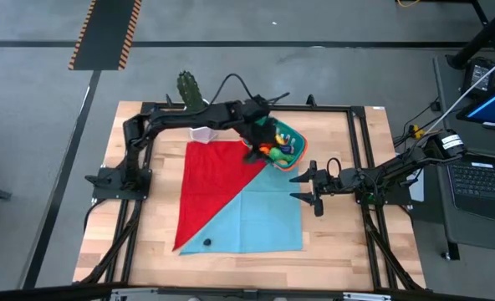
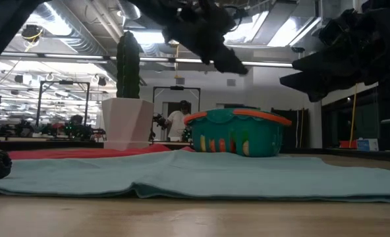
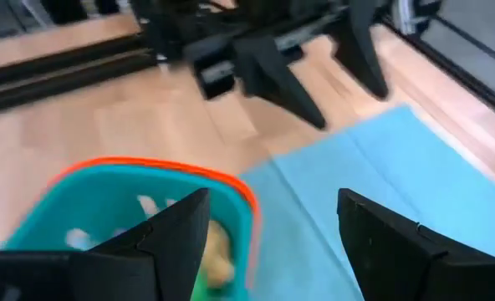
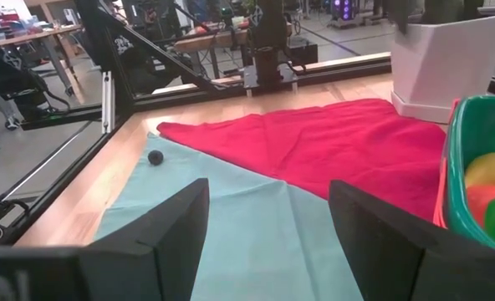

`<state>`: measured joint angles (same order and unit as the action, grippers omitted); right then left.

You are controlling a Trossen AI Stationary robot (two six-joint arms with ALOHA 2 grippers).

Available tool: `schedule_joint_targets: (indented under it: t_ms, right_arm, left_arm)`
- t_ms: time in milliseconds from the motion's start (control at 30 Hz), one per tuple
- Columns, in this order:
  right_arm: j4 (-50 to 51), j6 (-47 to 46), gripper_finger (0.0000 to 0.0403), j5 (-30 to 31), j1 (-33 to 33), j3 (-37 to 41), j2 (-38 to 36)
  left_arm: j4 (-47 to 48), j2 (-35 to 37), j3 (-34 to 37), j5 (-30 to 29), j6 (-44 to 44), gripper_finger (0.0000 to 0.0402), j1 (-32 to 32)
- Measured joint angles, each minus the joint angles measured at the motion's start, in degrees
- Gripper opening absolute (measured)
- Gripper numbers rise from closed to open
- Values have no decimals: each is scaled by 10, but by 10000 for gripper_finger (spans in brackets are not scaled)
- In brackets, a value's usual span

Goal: Pick and placing Produce into tupperware
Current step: Put the blackberry into the blue basket

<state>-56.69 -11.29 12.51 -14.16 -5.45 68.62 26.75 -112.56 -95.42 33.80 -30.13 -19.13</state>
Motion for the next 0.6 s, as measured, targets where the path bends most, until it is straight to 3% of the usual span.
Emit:
schedule_joint_targets:
  t_ms: [167,233,367,600]
  right_arm:
    - [-2,35,248,0,0,0,0]
    - [-12,55,248,1,0,0,0]
    - [-24,55,248,1,0,0,0]
    - [-24,57,248,1,1,0,0]
  left_arm:
    - [125,24,1,5,-19,249,-3]
    - [133,34,17,20,-29,249,-1]
    - [91,69,82,37,-21,249,6]
    - [-122,207,291,-3,71,250,21]
